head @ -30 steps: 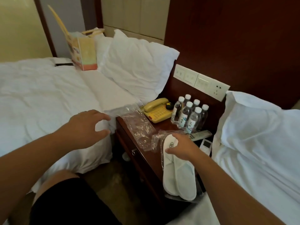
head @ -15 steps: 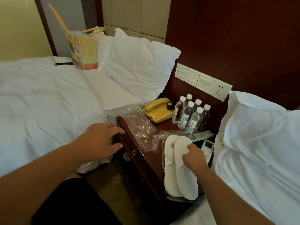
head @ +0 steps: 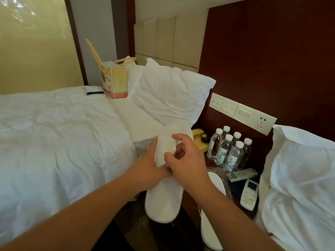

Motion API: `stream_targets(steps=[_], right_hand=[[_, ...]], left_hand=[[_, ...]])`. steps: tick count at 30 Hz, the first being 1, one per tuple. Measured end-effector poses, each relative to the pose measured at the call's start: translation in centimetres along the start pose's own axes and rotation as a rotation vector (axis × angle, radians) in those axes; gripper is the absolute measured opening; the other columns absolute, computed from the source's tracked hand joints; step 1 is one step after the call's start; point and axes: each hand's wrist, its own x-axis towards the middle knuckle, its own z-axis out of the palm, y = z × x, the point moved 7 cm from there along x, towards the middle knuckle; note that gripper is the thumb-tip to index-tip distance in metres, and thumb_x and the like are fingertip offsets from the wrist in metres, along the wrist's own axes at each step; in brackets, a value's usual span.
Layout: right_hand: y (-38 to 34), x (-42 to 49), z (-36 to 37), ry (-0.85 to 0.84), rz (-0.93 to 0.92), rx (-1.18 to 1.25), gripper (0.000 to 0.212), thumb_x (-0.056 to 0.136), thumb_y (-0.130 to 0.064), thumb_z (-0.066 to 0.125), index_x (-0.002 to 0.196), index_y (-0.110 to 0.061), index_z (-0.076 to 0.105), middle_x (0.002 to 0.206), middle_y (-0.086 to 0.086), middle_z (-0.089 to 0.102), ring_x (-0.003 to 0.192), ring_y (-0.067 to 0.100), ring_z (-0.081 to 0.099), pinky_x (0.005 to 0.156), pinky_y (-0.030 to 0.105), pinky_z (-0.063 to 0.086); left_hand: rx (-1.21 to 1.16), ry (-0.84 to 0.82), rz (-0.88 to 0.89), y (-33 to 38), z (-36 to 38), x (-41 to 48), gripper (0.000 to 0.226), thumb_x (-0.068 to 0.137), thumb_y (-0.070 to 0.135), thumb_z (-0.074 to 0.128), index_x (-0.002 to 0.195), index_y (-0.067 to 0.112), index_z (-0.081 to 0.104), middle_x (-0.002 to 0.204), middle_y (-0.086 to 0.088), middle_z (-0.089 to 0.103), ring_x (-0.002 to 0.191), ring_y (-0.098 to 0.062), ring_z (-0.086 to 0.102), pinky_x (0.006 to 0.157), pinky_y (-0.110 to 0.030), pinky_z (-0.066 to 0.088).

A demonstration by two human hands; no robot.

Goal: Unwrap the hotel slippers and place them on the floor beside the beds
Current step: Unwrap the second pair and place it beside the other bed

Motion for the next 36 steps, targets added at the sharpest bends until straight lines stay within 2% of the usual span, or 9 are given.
stream_targets(steps=[4, 7, 10, 16, 22, 24, 28, 32, 36], right_hand=[[-2.5, -0.2, 1.6, -0.077, -0.124, 0.015, 0.065, 0.078, -0.036, 0.074, 0.136, -0.041, 0.044, 0.1, -0.025, 0.053, 0.1, -0.002, 0.054, 0.082, 0.006, 0.04], [-3.1, -0.1, 1.5, -0.083, -0.181, -0.032, 0.081, 0.073, -0.041, 0.074, 0.144, -0.036, 0.036, 0.119, -0.018, 0.046, 0.117, 0.003, 0.043, 0.1, 0.026, 0.04], [-3.8, -0.2, 2.2, -0.114, -0.267, -0.267, 0.087, 0.067, -0.038, 0.067, 0.146, -0.031, 0.031, 0.129, -0.01, 0.039, 0.124, 0.013, 0.037, 0.105, 0.042, 0.036], [-5.6, 0.0, 1.8, 0.132, -0.296, -0.388, 0.038, 0.077, -0.032, 0.062, 0.112, -0.017, 0.057, 0.1, 0.0, 0.056, 0.088, 0.02, 0.053, 0.075, 0.039, 0.05], [-5.6, 1.4, 0.9, 0.105, -0.151, -0.18, 0.007, 0.091, -0.022, 0.055, 0.098, -0.024, 0.054, 0.068, -0.007, 0.054, 0.064, 0.018, 0.053, 0.052, 0.035, 0.041], [-6.1, 1.3, 1.2, 0.11, -0.164, -0.156, 0.017, 0.088, -0.015, 0.055, 0.104, -0.02, 0.054, 0.065, -0.007, 0.05, 0.062, 0.018, 0.051, 0.052, 0.036, 0.04], [-6.6, 1.4, 1.5, 0.138, -0.168, -0.123, 0.021, 0.083, -0.015, 0.058, 0.102, -0.022, 0.052, 0.064, -0.008, 0.05, 0.06, 0.016, 0.05, 0.055, 0.038, 0.044], [-6.1, 1.8, 0.9, 0.164, -0.133, -0.023, 0.019, 0.084, -0.013, 0.057, 0.1, -0.023, 0.053, 0.067, -0.007, 0.056, 0.06, 0.013, 0.055, 0.055, 0.036, 0.048], [-6.3, 1.7, 2.0, 0.001, -0.136, 0.028, 0.017, 0.088, -0.014, 0.054, 0.097, -0.029, 0.052, 0.078, -0.008, 0.064, 0.071, 0.008, 0.06, 0.061, 0.029, 0.05]], left_hand=[[-0.022, 0.175, -0.044, -0.6, -2.7, -0.5, 0.077, 0.095, 0.023, 0.054, 0.151, 0.046, 0.006, 0.135, 0.023, 0.038, 0.108, 0.015, 0.046, 0.084, -0.002, 0.039], [-0.046, 0.233, -0.03, -0.8, -4.1, -1.1, 0.069, 0.1, 0.019, 0.048, 0.154, 0.035, 0.009, 0.151, 0.009, 0.035, 0.131, -0.006, 0.041, 0.109, -0.029, 0.037], [-0.123, 0.32, -0.007, -0.6, -5.3, -1.6, 0.06, 0.102, 0.027, 0.045, 0.153, 0.037, 0.015, 0.145, 0.011, 0.045, 0.126, -0.006, 0.049, 0.107, -0.033, 0.042], [-0.158, 0.345, -0.037, -1.1, -6.5, -1.8, 0.057, 0.101, 0.038, 0.045, 0.15, 0.045, 0.018, 0.121, 0.035, 0.049, 0.098, 0.027, 0.05, 0.07, 0.002, 0.043], [-0.062, 0.434, -0.227, -2.4, -8.8, -1.6, 0.058, 0.094, 0.043, 0.055, 0.146, 0.04, 0.029, 0.101, 0.014, 0.055, 0.086, -0.005, 0.061, 0.055, -0.014, 0.043], [0.11, 0.547, -0.175, -1.1, -9.4, -2.7, 0.058, 0.087, 0.042, 0.066, 0.137, 0.038, 0.036, 0.102, 0.011, 0.047, 0.09, -0.01, 0.056, 0.063, -0.02, 0.045], [0.613, 0.471, 0.468, 5.5, -6.1, -4.8, 0.035, 0.081, 0.014, 0.066, 0.109, 0.027, 0.049, 0.094, 0.005, 0.051, 0.085, -0.01, 0.046, 0.076, -0.023, 0.042], [0.411, 0.41, 0.289, 4.5, -5.0, -4.5, 0.035, 0.09, 0.011, 0.059, 0.121, 0.025, 0.053, 0.111, 0.015, 0.05, 0.105, -0.001, 0.05, 0.089, -0.009, 0.036], [0.317, 0.214, 0.338, 4.6, -3.9, -3.5, 0.05, 0.094, 0.002, 0.049, 0.143, 0.01, 0.042, 0.137, -0.002, 0.049, 0.129, -0.012, 0.044, 0.113, -0.032, 0.033]])
